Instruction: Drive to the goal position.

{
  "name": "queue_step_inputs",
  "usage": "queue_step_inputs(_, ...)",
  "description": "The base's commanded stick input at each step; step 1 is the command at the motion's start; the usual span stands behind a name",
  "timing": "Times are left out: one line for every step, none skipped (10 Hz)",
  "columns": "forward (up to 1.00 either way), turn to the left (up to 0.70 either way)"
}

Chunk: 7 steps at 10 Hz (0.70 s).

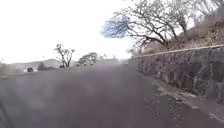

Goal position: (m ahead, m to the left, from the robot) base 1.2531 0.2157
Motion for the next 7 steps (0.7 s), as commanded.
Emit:
queue_step_inputs(0.7, 0.0)
queue_step_inputs(0.7, 0.0)
queue_step_inputs(0.7, 0.0)
queue_step_inputs(0.7, 0.0)
queue_step_inputs(0.7, 0.01)
queue_step_inputs(0.7, 0.02)
queue_step_inputs(0.7, 0.02)
